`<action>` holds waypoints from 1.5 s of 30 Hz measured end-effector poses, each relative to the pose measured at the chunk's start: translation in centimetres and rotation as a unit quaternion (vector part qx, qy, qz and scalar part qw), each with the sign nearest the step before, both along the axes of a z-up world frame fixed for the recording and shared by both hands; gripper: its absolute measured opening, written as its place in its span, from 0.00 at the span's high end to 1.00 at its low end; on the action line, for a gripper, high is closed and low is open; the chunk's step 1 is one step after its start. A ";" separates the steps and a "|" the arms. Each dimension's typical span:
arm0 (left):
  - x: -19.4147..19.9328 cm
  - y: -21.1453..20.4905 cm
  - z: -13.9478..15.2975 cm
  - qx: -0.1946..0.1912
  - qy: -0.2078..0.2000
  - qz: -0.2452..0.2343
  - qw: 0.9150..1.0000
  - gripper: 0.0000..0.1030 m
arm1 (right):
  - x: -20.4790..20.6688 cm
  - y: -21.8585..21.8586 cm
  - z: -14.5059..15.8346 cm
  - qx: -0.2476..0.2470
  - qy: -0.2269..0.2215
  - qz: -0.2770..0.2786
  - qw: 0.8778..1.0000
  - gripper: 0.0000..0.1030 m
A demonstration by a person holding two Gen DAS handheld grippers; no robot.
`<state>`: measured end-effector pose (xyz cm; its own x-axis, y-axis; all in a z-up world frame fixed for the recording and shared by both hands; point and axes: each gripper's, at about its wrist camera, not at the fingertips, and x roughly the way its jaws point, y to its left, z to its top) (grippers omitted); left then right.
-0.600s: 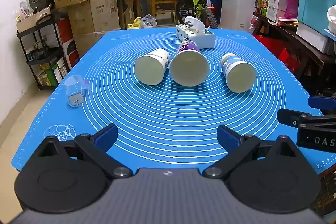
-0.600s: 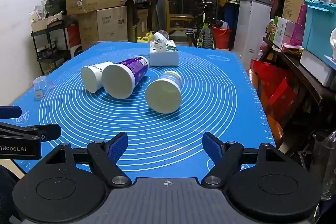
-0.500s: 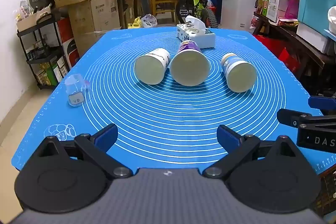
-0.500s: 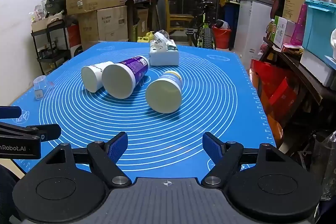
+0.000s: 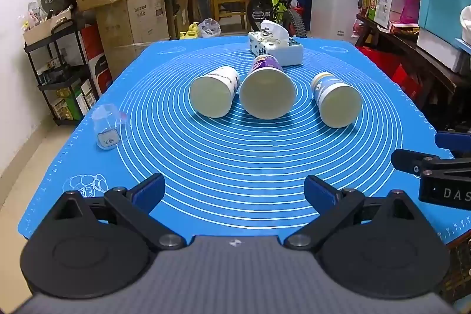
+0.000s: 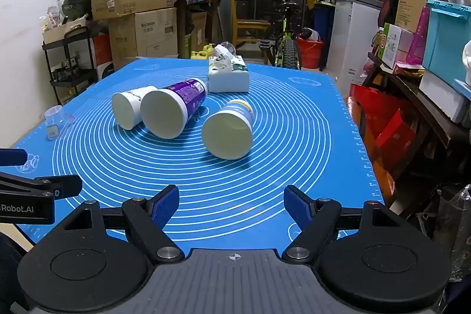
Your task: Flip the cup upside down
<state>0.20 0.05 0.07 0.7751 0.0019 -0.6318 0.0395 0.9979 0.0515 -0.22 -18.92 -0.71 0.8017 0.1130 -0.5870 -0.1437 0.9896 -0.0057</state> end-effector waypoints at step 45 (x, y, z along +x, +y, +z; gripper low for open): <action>-0.1 -0.2 -0.3 0.004 -0.001 -0.008 1.000 0.03 | 0.3 0.0 -0.2 -0.003 0.005 -0.002 1.000 0.21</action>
